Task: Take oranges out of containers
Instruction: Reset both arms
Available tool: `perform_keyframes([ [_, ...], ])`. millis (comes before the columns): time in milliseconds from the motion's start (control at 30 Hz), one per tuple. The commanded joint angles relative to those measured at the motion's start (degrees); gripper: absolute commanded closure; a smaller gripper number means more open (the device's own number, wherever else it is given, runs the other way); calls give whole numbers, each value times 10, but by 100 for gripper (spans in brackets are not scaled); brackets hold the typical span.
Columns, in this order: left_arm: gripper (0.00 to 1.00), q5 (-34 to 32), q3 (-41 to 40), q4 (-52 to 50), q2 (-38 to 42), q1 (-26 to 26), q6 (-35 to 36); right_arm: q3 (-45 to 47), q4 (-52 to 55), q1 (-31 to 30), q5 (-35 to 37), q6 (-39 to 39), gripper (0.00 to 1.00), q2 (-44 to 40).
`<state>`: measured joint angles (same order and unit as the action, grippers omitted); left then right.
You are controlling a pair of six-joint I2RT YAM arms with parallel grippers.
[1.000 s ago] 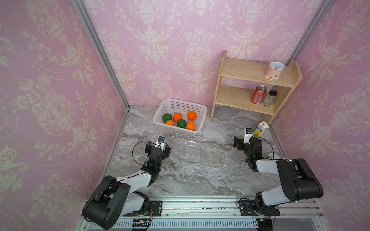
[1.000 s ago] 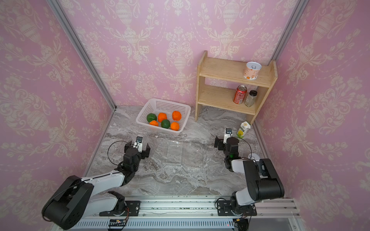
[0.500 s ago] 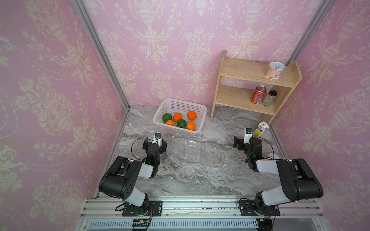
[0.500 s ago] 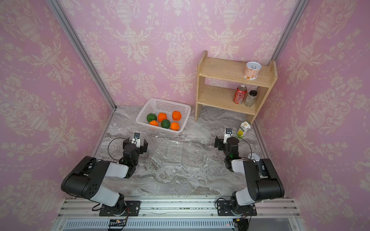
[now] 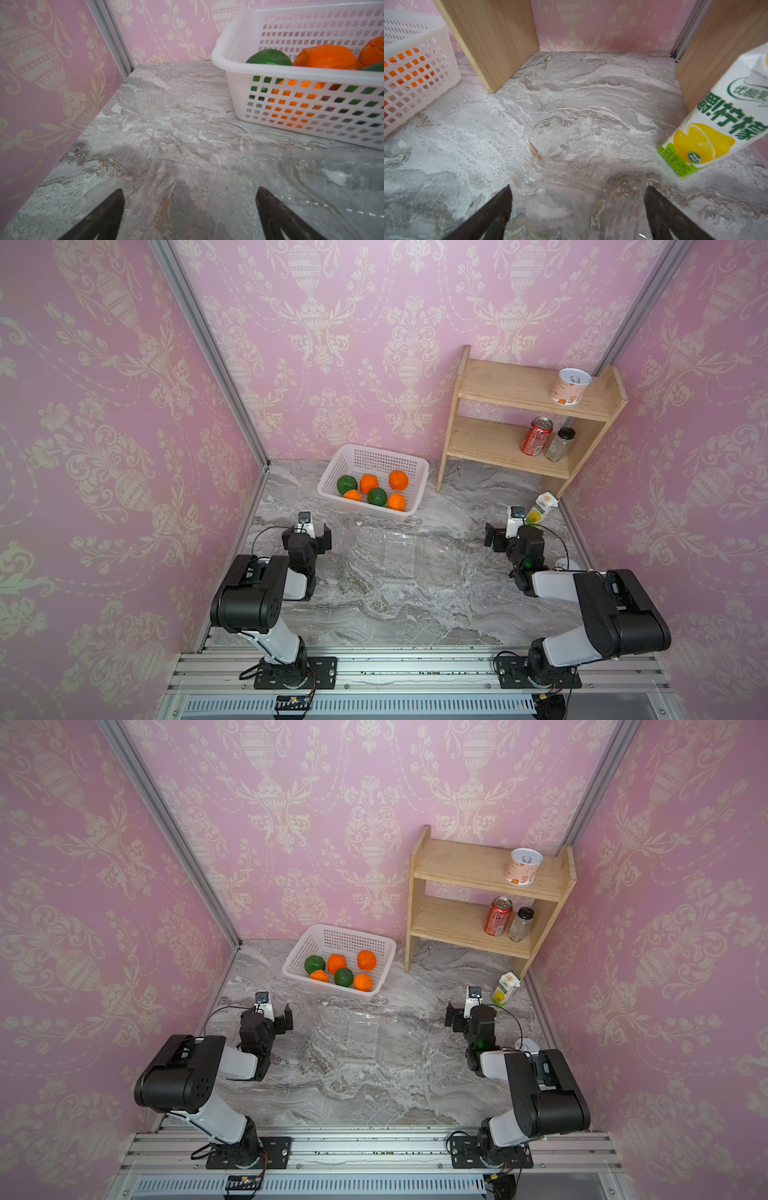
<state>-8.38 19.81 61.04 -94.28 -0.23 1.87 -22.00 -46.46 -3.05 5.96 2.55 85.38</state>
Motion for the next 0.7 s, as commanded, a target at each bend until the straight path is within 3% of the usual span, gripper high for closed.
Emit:
perform_keyframes([
  [0, 1, 31, 7, -39, 8, 8, -22, 1, -6, 0, 5, -10, 0, 3],
  [167, 1, 23, 6, -36, 8, 8, -22, -7, 8, 14, -25, -6, 0, 4],
  [667, 1, 27, 5, -34, 8, 8, -20, -7, 8, 14, -27, -5, 0, 4],
])
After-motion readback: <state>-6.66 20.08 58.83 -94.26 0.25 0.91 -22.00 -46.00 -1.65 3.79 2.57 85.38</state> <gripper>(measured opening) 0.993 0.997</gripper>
